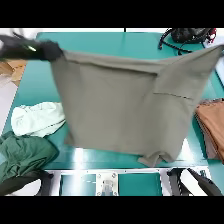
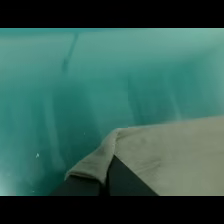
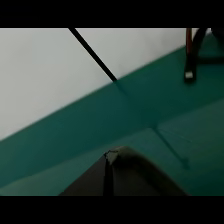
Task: Fold the shirts.
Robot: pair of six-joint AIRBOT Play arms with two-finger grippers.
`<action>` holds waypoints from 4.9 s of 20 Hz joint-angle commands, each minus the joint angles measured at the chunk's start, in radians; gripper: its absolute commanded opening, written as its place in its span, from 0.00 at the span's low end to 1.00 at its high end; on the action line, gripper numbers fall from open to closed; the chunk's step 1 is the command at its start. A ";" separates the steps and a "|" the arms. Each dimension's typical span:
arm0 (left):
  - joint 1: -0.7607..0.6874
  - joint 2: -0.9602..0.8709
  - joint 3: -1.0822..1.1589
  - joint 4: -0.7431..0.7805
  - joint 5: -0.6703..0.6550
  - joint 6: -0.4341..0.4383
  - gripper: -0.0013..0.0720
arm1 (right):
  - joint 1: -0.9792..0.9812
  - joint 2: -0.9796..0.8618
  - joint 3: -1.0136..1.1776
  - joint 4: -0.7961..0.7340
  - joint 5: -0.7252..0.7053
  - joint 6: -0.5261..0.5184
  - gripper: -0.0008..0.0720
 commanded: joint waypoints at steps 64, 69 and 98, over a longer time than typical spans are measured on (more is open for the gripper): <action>-0.011 0.212 -0.462 0.158 -0.395 -0.155 0.06 | -0.277 -0.031 -0.233 -0.830 0.570 0.478 0.21; -0.011 0.397 -0.656 0.153 -0.342 -0.180 0.06 | -0.265 0.001 -0.483 -0.778 0.577 0.501 0.53; -0.288 0.287 -1.096 -0.387 0.529 -0.273 0.06 | -0.051 -0.050 -0.550 -0.587 0.417 0.459 0.47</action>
